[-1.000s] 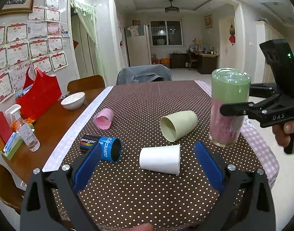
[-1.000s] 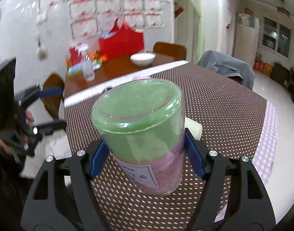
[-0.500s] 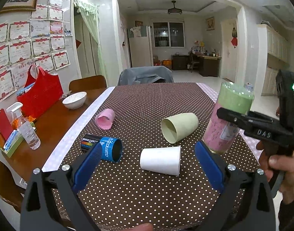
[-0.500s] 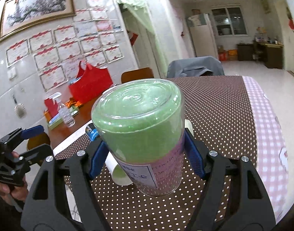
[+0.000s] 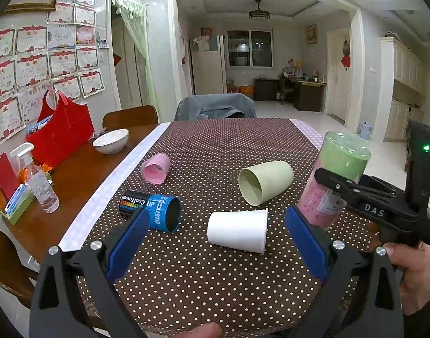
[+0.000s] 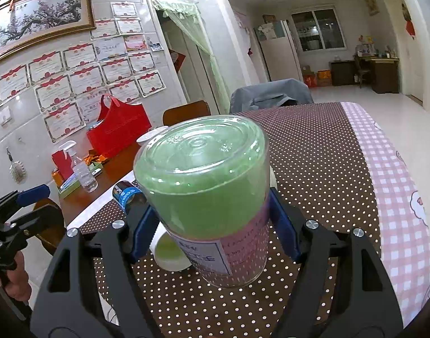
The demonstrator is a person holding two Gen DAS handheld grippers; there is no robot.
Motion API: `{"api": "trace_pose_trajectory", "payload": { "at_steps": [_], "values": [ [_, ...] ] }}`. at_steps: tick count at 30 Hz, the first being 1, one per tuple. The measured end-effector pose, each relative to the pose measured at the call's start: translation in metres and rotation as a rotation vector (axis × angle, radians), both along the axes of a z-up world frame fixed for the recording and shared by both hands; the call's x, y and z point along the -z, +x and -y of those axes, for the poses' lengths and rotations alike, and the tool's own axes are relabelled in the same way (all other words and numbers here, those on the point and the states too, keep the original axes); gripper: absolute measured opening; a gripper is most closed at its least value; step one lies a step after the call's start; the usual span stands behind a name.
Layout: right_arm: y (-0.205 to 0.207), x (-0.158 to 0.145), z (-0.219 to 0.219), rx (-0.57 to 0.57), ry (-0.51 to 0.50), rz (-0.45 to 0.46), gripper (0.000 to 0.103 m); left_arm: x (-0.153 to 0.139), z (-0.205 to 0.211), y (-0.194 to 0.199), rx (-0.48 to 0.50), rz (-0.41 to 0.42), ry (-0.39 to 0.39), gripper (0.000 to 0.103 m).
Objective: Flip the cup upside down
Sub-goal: 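Lower the canister upright onto the table and open the right tool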
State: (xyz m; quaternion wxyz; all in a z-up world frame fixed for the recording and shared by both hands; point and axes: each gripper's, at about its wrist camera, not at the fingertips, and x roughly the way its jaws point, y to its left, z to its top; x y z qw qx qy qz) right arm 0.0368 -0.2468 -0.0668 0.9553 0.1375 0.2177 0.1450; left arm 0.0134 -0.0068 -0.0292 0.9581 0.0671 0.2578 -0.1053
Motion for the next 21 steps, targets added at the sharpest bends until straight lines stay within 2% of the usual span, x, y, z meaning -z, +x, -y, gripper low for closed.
{"api": "trace_pose_trajectory", "payload": {
  "at_steps": [16, 17, 19, 21],
  "values": [
    [0.017, 0.026, -0.007, 0.008, -0.038, -0.11, 0.074, 0.006, -0.004, 0.001, -0.008, -0.017, -0.004, 0.095],
    [0.017, 0.026, -0.008, 0.003, -0.041, -0.116, 0.075, 0.006, -0.004, 0.001, -0.008, -0.017, -0.004, 0.095],
    [0.015, 0.024, -0.008, 0.009, -0.041, -0.105, 0.092, 0.006, -0.004, 0.001, -0.008, -0.017, -0.004, 0.095],
    [0.013, 0.02, -0.007, 0.026, -0.038, -0.093, 0.095, 0.006, -0.004, 0.001, -0.009, -0.015, -0.005, 0.095]
  ]
}}
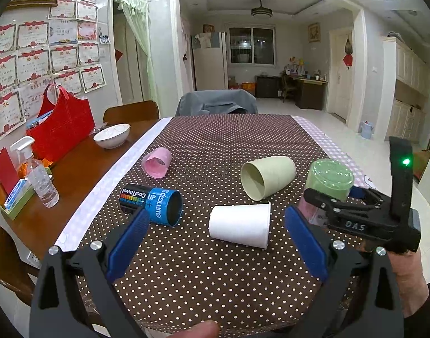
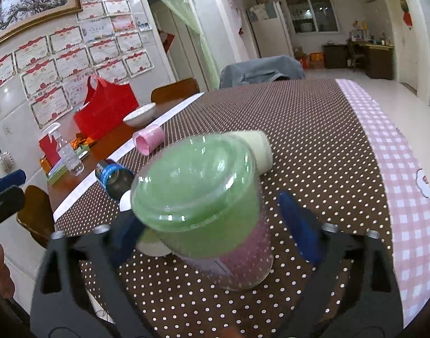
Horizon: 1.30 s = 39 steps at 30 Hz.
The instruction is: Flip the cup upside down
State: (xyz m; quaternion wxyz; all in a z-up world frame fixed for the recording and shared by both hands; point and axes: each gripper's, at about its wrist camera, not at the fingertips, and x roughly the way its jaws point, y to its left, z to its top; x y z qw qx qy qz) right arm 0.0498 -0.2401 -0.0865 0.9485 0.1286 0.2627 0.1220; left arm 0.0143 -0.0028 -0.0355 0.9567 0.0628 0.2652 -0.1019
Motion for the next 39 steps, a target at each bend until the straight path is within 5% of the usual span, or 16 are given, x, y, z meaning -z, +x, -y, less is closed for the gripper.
{"api": "trace_pose_trajectory", "payload": {
  "at_steps": [25, 39],
  "values": [
    [-0.043, -0.065, 0.007, 0.07, 0.017, 0.09, 0.097, -0.023, 0.008, -0.021, -0.001, 0.061, -0.005, 0.095],
    [-0.102, -0.095, 0.007, 0.178, -0.046, 0.139, 0.097, -0.038, 0.021, -0.039, -0.03, 0.114, 0.023, 0.095]
  ]
}}
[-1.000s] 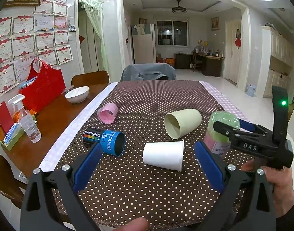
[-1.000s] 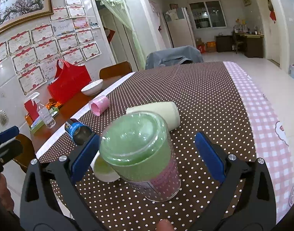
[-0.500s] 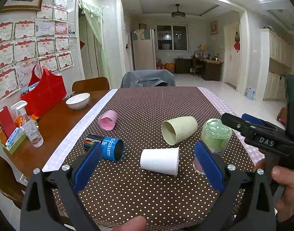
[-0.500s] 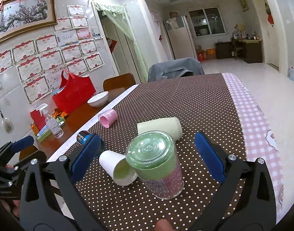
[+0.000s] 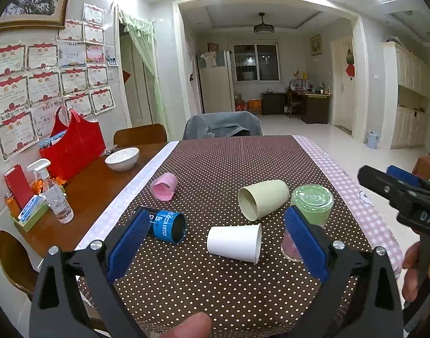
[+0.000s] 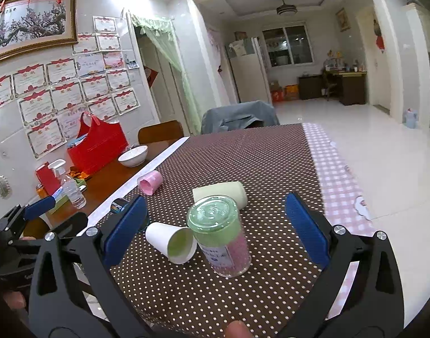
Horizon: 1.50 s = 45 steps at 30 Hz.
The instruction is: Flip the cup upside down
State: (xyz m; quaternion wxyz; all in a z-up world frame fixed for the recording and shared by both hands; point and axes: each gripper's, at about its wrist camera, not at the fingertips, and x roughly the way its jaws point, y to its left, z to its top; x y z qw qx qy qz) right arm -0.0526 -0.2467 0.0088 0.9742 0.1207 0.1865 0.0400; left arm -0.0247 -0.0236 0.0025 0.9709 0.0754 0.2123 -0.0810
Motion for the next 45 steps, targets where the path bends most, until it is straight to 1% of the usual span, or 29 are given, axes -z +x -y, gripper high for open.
{"api": "trace_pose_trajectory", "payload": {
  "at_steps": [6, 10, 16, 24, 31, 40, 45],
  "values": [
    [-0.021, -0.006, -0.002, 0.062, -0.036, 0.028, 0.097, -0.005, 0.004, -0.008, -0.005, 0.015, 0.0, 0.095],
    [-0.026, -0.005, -0.005, 0.08, -0.044, 0.027, 0.097, -0.005, 0.007, -0.015, -0.007, 0.026, 0.004, 0.095],
    [-0.031, -0.007, -0.014, 0.086, -0.077, 0.038, 0.097, -0.008, 0.006, -0.021, -0.025, 0.039, 0.001, 0.095],
    [-0.032, -0.006, -0.014, 0.095, -0.075, 0.036, 0.097, -0.012, 0.002, -0.027, -0.041, 0.059, 0.0, 0.095],
    [-0.031, -0.005, -0.015, 0.091, -0.073, 0.023, 0.097, -0.011, 0.002, -0.024, -0.044, 0.051, 0.003, 0.095],
    [-0.029, -0.003, -0.014, 0.088, -0.07, 0.015, 0.097, -0.009, -0.002, -0.022, -0.048, 0.048, -0.015, 0.095],
    [-0.03, -0.003, -0.014, 0.085, -0.068, 0.017, 0.097, -0.008, -0.004, -0.019, -0.058, 0.04, -0.009, 0.095]
  ]
}}
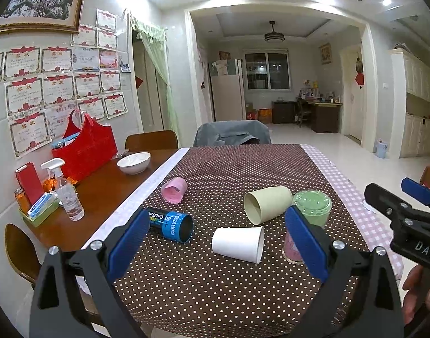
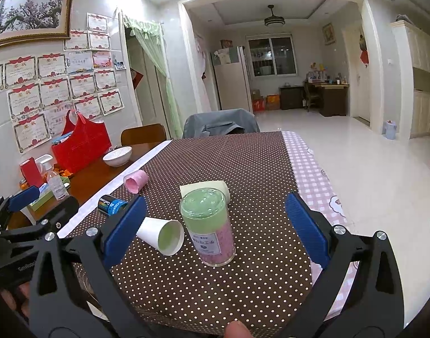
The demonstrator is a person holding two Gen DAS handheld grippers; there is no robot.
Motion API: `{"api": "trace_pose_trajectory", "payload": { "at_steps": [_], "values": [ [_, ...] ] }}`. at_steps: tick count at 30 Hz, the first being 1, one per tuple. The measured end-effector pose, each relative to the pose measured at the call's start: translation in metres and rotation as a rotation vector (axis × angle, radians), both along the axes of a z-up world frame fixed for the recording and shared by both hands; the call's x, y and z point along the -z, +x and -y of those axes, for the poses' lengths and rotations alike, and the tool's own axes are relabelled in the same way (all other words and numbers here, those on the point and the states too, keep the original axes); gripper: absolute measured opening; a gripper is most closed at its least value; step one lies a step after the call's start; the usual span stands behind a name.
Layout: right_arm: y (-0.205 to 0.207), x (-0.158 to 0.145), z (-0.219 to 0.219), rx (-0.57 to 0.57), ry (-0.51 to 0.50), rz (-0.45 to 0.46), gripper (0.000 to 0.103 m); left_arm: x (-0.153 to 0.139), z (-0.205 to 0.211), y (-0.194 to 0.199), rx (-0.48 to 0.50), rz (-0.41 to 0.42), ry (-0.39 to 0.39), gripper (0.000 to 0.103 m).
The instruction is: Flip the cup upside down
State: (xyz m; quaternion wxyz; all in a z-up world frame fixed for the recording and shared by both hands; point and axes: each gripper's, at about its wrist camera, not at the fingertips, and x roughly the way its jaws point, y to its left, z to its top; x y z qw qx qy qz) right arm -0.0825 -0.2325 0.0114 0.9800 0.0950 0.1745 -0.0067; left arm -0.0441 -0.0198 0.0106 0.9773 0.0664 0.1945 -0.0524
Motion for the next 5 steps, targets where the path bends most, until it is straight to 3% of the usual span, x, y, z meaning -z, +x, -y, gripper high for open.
{"api": "trace_pose_trajectory", "payload": {
  "at_steps": [5],
  "values": [
    [0.001, -0.0001, -0.0006, -0.001, 0.003, 0.0, 0.097, 0.001, -0.0026, 0.0033, -0.013, -0.015, -0.007, 0.095]
  ]
}}
